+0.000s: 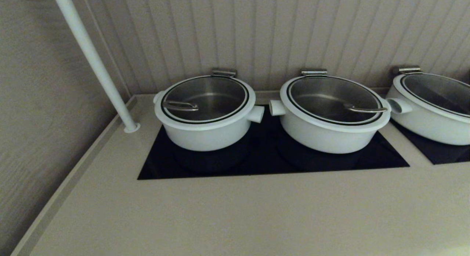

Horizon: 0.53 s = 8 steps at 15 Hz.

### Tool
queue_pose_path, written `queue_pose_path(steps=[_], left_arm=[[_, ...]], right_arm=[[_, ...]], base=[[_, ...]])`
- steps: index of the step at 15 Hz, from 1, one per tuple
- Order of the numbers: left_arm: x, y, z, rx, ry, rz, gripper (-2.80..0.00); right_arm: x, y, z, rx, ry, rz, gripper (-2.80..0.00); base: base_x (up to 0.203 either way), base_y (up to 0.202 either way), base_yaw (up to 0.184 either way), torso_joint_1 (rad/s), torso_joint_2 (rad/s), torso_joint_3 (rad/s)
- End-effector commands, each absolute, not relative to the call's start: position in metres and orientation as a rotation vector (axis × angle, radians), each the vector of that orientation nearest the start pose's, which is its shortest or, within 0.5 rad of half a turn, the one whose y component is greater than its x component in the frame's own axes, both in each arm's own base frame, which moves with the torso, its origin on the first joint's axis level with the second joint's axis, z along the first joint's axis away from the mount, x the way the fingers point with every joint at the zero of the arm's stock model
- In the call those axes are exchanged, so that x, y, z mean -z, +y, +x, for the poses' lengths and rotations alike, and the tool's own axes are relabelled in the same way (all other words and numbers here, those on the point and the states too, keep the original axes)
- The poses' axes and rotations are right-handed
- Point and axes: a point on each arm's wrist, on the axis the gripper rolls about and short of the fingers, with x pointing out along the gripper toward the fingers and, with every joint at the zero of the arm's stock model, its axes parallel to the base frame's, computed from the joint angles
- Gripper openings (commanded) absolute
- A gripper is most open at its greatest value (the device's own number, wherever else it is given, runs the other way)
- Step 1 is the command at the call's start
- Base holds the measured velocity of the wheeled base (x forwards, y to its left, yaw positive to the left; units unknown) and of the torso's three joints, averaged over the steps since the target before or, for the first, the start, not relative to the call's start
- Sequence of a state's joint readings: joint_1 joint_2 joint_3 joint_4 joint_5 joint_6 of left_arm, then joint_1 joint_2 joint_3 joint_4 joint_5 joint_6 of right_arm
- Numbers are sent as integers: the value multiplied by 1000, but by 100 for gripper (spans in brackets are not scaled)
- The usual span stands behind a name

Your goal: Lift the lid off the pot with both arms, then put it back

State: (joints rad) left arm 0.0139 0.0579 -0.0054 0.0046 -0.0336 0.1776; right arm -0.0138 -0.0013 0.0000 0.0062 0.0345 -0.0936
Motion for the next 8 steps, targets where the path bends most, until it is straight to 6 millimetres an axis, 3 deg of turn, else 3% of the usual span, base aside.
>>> queue_pose_path(steps=[1,8], left_arm=[[-76,-1,-23,25,4,156,-280],[-75,-1,-23,25,6,147,-280]], right_arm=[[-75,1,-23,-22,5,-93,-280],[-75,1,-23,-22,5,-94,-280]], base=[[0,0,0,0,0,0],[0,0,0,0,0,0]])
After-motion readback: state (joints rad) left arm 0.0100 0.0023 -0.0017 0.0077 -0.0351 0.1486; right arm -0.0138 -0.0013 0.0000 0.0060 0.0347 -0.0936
